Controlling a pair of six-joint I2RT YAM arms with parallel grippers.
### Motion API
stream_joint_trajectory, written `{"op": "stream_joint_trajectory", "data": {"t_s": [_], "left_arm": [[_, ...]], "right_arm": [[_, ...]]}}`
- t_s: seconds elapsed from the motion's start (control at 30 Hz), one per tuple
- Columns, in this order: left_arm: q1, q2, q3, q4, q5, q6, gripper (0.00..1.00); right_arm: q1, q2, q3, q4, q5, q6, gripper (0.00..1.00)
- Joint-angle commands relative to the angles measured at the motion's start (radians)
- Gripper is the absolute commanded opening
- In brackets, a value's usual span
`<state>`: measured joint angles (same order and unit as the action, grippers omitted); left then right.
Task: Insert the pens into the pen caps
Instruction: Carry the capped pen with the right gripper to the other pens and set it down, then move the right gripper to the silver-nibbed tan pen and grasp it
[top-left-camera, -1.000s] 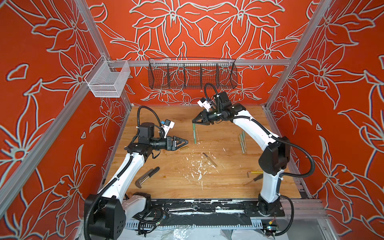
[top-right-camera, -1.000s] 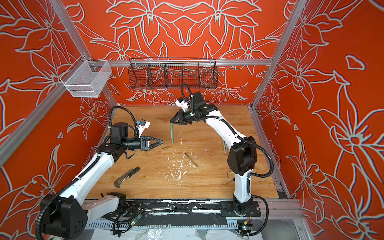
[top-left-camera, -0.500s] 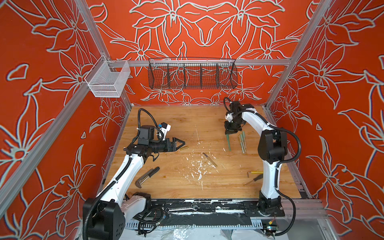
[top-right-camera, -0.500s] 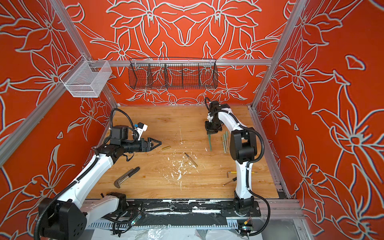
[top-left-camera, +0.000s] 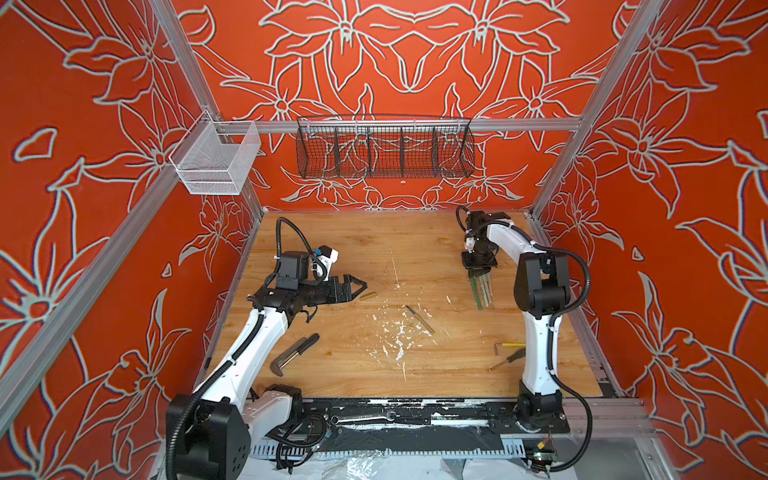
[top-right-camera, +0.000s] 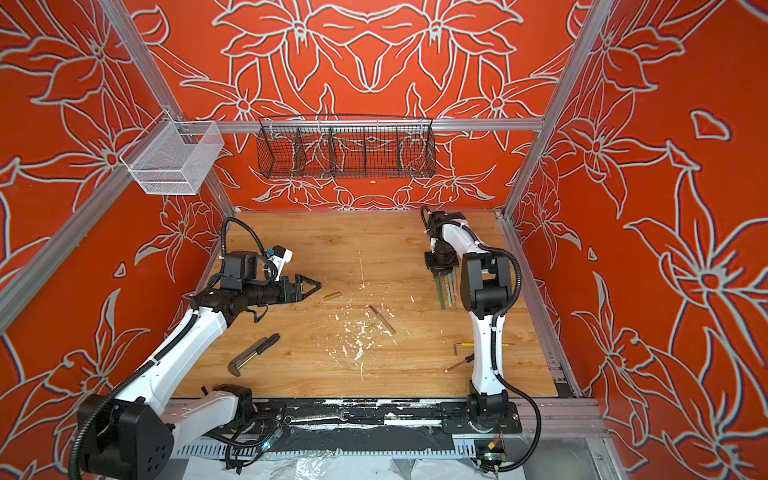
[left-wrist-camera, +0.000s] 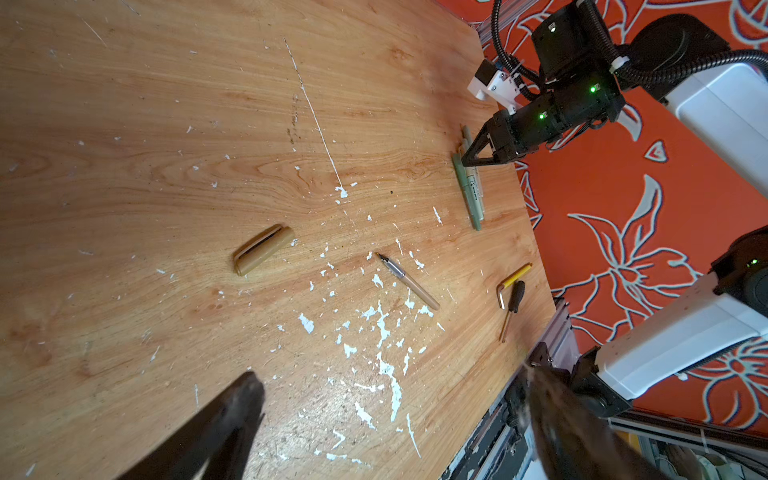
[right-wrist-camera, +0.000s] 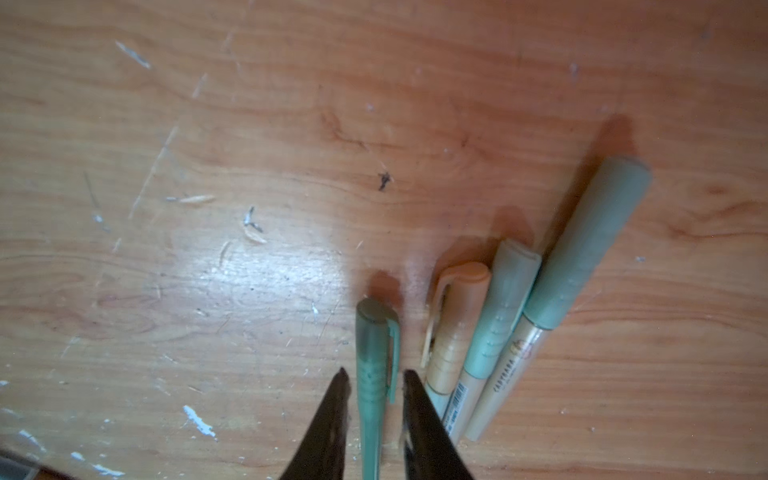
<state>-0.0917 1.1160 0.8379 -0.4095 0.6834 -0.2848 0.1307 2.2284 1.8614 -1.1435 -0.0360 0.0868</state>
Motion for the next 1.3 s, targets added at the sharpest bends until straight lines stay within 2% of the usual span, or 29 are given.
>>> {"op": "stream_joint_trajectory", "data": {"t_s": [0.0,0.13,0.3,0.4,0.57,0.67,1.0,1.27], "left_arm": [[-0.003,0.005,0.015,0.011,-0.002,0.001,0.97],[-0.003,0.004,0.004,0.007,-0.028,-0.006,0.97],[-0.003,0.005,-0.018,-0.014,-0.125,-0.061,0.97],[-0.003,-0.006,-0.038,-0.010,-0.183,-0.104,0.97],[-0.003,-0.022,-0.053,-0.010,-0.228,-0.116,0.97],[-0.003,-0.027,-0.049,-0.020,-0.248,-0.113,0.97],[-0.003,-0.057,-0.063,-0.028,-0.264,-0.126,0.97],[-0.003,-0.097,-0.075,-0.043,-0.280,-0.129,0.97]], "right_arm": [[0.005,0.016,0.033,-0.051,0.040,-0.028,0.33],[0.021,-0.035,0.039,-0.051,0.026,-0.057,0.44],[0.084,-0.175,-0.087,0.042,-0.209,-0.107,0.50],[0.182,-0.226,-0.155,0.074,-0.268,-0.142,0.53],[0.344,-0.237,-0.217,0.131,-0.252,-0.157,0.56],[0.395,-0.219,-0.236,0.142,-0.245,-0.135,0.57],[0.506,-0.143,-0.239,0.155,-0.212,-0.111,0.57],[0.524,-0.077,-0.211,0.131,-0.153,-0.061,0.47]]}}
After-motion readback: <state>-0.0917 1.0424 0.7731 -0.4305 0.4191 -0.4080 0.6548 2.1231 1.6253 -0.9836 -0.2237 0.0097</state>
